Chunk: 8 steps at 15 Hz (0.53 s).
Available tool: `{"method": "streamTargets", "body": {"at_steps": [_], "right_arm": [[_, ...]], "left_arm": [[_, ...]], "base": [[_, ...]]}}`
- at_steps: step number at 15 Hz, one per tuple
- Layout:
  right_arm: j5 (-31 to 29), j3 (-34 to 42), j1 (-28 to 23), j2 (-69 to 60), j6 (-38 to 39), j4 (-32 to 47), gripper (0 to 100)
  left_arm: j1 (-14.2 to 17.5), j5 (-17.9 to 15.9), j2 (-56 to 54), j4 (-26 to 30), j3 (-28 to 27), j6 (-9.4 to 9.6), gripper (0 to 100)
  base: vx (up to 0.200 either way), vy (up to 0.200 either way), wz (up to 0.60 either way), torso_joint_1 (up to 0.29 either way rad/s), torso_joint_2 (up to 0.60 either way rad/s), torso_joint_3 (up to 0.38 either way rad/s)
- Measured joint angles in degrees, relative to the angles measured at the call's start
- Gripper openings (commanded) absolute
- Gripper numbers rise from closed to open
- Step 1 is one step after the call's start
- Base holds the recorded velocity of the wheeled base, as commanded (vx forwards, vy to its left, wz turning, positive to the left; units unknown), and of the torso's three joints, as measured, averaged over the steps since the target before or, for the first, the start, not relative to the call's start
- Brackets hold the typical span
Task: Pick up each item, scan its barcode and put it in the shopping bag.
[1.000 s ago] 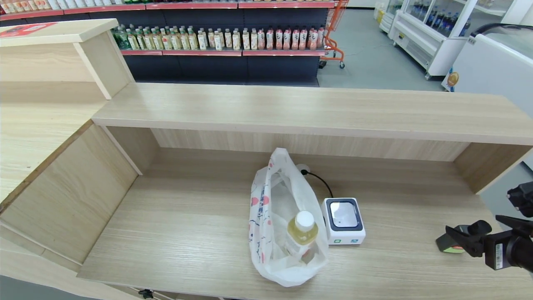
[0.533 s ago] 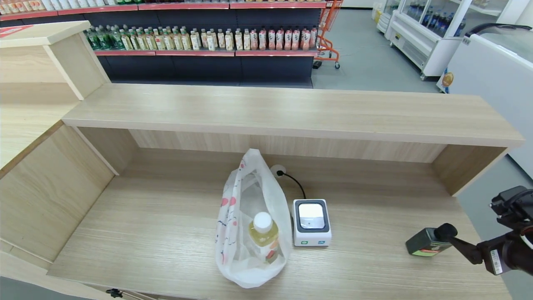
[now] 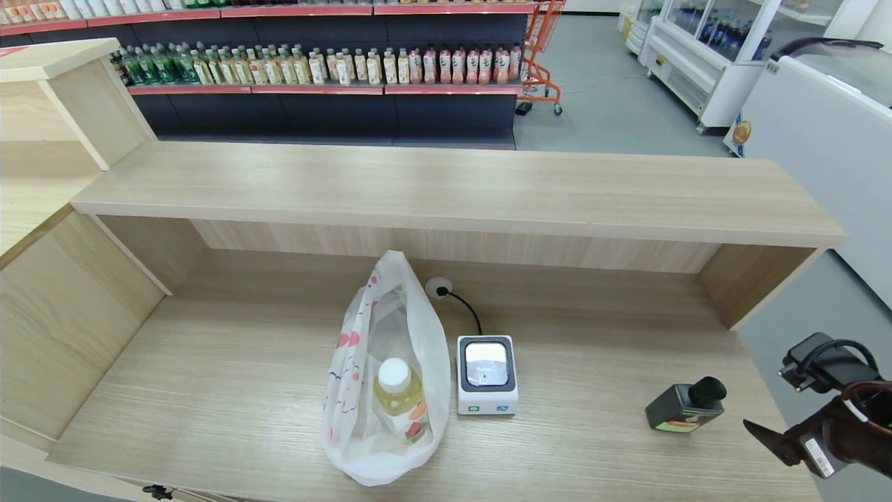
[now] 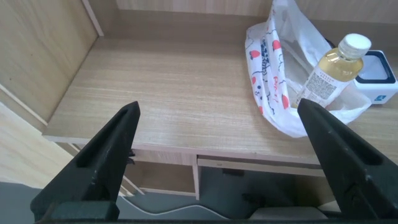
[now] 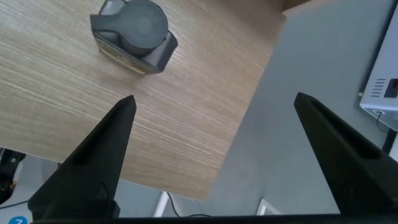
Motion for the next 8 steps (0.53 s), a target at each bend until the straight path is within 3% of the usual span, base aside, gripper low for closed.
{"method": "streamTargets", "body": {"at_steps": [8], "right_arm": [[-2.29, 0.93, 0.41, 7.50, -5.83, -0.57, 100]], "left_arm": [[0.02, 0.00, 0.00, 0.00, 0.00, -0.05, 100]], "base": [[0.000, 0.000, 0.00, 0.000, 0.00, 0.000]]}}
